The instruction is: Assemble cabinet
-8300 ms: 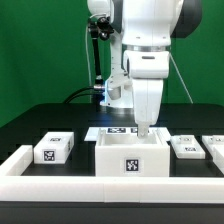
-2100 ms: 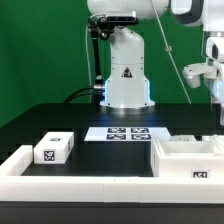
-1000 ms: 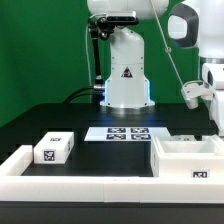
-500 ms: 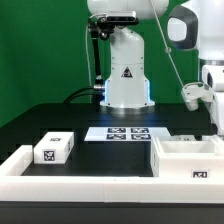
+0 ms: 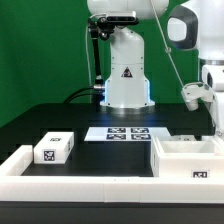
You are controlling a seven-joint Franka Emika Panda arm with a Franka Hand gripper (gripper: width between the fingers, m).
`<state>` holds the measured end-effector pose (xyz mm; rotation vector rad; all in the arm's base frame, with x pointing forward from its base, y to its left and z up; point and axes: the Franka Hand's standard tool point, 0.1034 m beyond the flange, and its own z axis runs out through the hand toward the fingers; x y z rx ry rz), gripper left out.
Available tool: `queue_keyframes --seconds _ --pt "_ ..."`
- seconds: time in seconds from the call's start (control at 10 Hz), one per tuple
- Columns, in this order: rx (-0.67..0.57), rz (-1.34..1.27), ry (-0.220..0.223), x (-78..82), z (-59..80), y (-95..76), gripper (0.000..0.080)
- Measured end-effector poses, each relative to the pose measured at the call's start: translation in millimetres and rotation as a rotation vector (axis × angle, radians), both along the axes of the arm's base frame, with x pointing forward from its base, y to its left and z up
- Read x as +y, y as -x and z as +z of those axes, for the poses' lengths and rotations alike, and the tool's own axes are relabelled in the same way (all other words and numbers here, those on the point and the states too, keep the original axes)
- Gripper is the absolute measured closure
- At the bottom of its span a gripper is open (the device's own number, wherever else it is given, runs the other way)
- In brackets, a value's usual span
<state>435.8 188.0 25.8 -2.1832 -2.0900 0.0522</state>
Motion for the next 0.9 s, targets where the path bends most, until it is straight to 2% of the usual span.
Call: queue_keyframes --seconds 0.5,0.6,0.7,0.8,0.9 --pt "0.000 0.000 0.000 -0.1 0.0 -0.1 0.0798" --pt "0.000 0.000 0.000 -0.2 -0.2 0.1 0.0656" --pt "0.001 -0.001 0.000 -0.3 -0.2 0.2 0.0656" --pt "0.001 -0.001 0.000 -0.4 -0.2 0.2 0.0471" --pt "0.001 -0.001 0.000 -0.5 -0.3 0.2 0.0471"
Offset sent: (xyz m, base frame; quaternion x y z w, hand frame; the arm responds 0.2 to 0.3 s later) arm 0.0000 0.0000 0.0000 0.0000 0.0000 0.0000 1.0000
